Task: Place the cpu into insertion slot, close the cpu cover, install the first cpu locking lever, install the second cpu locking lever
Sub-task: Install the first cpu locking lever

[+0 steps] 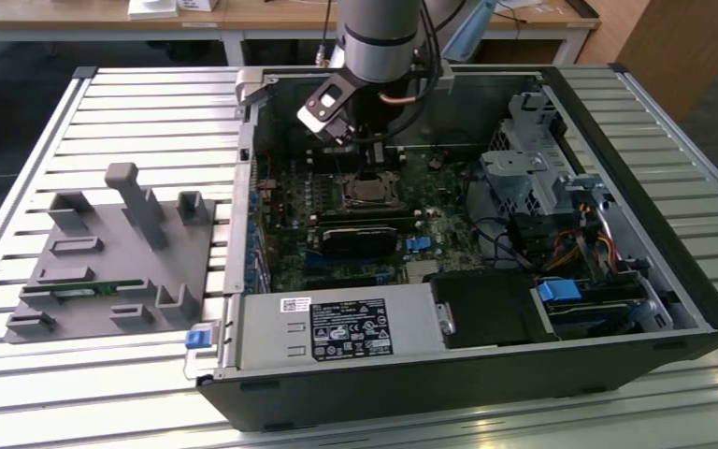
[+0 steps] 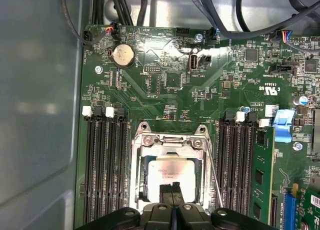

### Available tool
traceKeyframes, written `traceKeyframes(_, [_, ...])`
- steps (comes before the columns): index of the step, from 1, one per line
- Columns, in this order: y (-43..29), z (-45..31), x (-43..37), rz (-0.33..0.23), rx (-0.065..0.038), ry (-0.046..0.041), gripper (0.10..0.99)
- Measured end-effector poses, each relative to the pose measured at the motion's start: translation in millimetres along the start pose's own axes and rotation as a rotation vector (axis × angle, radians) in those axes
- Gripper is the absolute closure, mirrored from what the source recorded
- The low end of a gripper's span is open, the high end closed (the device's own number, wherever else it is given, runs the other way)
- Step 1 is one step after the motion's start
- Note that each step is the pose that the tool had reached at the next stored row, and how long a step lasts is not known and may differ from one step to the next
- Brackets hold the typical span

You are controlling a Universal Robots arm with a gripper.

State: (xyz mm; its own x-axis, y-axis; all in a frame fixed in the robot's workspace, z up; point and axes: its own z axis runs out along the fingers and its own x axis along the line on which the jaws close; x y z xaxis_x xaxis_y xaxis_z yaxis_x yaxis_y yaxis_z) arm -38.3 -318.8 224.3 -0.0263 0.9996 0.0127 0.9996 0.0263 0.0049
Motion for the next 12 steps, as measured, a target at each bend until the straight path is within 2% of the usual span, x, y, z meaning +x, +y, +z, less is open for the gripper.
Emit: traceKeyframes(12, [0.0,-8.5,0.1,0.0,0.0,-0.0013,0.98])
